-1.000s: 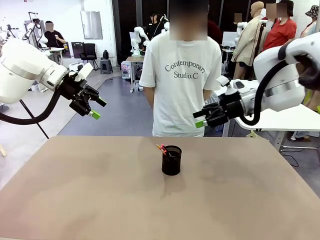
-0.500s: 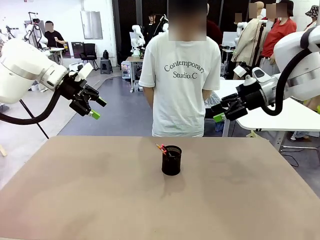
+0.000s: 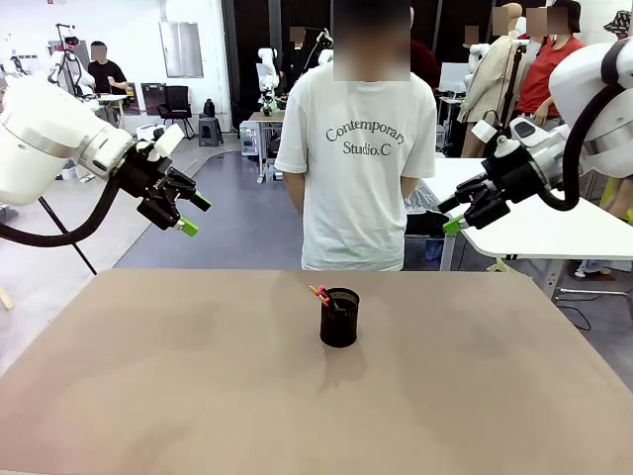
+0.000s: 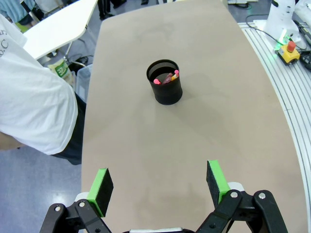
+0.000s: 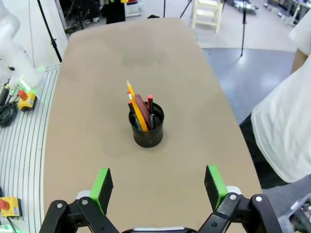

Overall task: Place the pens into the pen holder.
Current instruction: Pick up a writing instrument from the table and place it into the Pen holder.

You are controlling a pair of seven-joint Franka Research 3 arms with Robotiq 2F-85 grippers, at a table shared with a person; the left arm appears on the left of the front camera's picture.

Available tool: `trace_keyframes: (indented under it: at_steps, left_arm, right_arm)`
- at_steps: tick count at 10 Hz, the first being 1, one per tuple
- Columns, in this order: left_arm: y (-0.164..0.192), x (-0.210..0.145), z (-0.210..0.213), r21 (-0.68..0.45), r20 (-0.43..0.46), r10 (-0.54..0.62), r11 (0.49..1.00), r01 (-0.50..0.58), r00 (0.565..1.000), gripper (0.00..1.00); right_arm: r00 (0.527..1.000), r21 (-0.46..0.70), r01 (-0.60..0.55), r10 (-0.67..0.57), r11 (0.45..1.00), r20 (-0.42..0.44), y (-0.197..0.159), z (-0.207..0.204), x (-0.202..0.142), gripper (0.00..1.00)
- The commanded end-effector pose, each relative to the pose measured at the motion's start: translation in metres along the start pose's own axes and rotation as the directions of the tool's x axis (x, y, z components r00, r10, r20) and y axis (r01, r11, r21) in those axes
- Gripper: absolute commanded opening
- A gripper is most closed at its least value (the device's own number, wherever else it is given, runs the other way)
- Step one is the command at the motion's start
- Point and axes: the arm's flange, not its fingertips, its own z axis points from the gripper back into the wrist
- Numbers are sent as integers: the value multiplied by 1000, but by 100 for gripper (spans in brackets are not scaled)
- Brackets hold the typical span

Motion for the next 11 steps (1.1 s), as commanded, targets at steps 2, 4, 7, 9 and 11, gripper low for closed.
trace_keyframes:
  at_steps: [2,4,7,9,11]
  left_arm:
    - [-1,0,3,-10,0,1,1000,-1,1000,100]
    - [-1,0,3,-10,0,1,1000,-1,1000,100]
    - [-1,0,3,-10,0,1,1000,-1,1000,100]
    - [-1,0,3,-10,0,1,1000,-1,1000,100]
    - [-1,0,3,-10,0,1,1000,-1,1000,100]
  right_arm:
    - [1000,3,23,-23,1000,4,-14,7,-3,100]
    - [1000,-10,9,-9,1000,0,-5,6,-5,100]
    - [1000,-10,9,-9,1000,0,-5,6,-5,100]
    - [1000,-10,9,-9,1000,0,-5,6,-5,100]
    - [1000,-10,9,-9,1000,0,-5,6,-5,100]
